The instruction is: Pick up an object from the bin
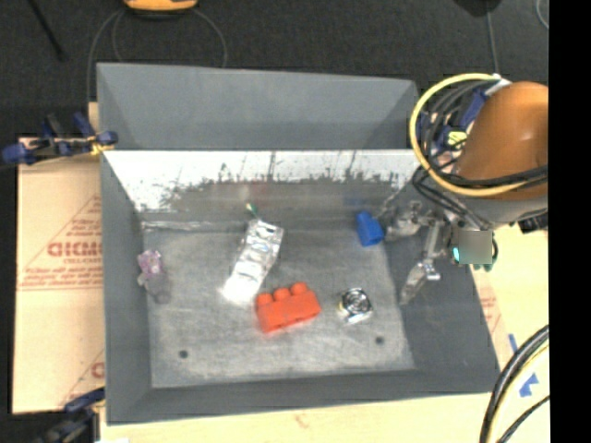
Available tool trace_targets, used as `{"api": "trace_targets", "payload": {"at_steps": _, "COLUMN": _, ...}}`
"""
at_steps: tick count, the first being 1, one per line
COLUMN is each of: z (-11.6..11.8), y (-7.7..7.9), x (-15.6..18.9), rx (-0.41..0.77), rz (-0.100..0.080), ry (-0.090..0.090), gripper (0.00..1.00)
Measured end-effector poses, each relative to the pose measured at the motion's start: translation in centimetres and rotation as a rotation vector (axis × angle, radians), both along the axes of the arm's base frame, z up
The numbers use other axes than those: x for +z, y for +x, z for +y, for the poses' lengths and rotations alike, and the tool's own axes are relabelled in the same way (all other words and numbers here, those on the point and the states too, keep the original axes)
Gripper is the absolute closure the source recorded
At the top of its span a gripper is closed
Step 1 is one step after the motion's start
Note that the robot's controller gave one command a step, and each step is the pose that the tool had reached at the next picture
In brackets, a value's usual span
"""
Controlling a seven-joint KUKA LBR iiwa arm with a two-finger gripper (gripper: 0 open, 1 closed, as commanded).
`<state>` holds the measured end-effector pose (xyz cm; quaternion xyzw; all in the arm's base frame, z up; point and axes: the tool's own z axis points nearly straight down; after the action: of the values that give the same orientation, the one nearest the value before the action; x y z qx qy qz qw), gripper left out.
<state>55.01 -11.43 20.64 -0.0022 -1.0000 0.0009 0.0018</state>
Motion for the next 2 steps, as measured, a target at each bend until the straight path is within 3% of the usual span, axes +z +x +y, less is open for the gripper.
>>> {"api": "trace_targets", "payload": {"at_steps": 1, "z": 5.7, "y": -4.2, "x": -12.8, "rx": -0.06, "rz": -0.001, "ry": 0.004, "gripper": 0.0}}
{"api": "trace_targets", "payload": {"at_steps": 2, "z": 10.6, "y": -0.2, "x": -13.0, "rx": 0.102, "rz": -0.008, "ry": -0.006, "gripper": 0.0}}
